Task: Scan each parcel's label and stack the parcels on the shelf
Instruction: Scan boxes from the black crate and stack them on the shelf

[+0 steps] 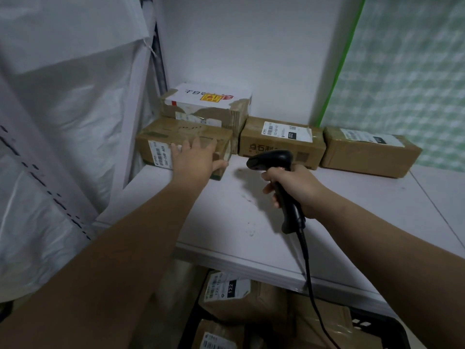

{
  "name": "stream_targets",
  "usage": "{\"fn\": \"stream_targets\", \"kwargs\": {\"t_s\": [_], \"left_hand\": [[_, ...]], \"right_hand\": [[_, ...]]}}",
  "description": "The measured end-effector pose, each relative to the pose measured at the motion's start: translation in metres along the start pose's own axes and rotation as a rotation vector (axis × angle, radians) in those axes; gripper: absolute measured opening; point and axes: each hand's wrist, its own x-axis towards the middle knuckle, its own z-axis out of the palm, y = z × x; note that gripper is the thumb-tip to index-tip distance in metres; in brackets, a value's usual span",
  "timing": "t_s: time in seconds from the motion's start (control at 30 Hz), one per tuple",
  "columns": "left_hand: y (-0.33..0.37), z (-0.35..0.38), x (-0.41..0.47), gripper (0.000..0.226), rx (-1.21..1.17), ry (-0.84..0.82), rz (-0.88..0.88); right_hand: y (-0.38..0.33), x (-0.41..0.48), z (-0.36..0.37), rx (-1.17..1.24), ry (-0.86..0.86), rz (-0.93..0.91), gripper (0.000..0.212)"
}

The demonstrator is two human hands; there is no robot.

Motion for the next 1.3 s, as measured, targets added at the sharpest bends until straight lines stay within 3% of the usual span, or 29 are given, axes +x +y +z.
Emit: {"fn": "stream_targets", "kwargs": {"t_s": [0.13,0.37,0.63,0.77,0.87,0.97,1.13,1.3], "left_hand": [[0.002,0.010,-0.004,0.073,0.015,0.133,-0.004],[0.017,0.015,-0.065,0.069,-0.207,0.305,0.102],[0.025,0.065,-0.206,0.064,-0.302,0.229,0.272],[0.023,0.088,-0.266,0.058,-0.249,0.243,0.303],[0.019,0.107,-0.302,0.063,-0.315,0.114,0.272],[0.014,0.132,-0.341,0.066,-0.268,-0.183,0.157],[0.012,0.159,-0.380,0.092,-0.061,-0.630,-0.078],[0.021,0.163,-0.377,0.102,0.005,-0.730,-0.108]], "right_hand": [[0.002,-0.003,-0.003,0.006,0.029,0.033,0.014],[0.014,-0.046,-0.018,-0.135,-0.028,0.073,0.025],[0.086,-0.141,-0.021,-0.177,-0.065,0.074,0.029],[0.125,-0.182,-0.018,-0.120,-0.084,0.045,0.015],[0.156,-0.207,-0.013,-0.102,-0.127,0.045,0.010],[0.187,-0.223,-0.004,-0.149,-0.133,0.113,0.012],[0.220,-0.232,0.016,-0.177,-0.172,0.255,0.015],[0.230,-0.227,0.027,-0.194,-0.190,0.286,0.016]]}}
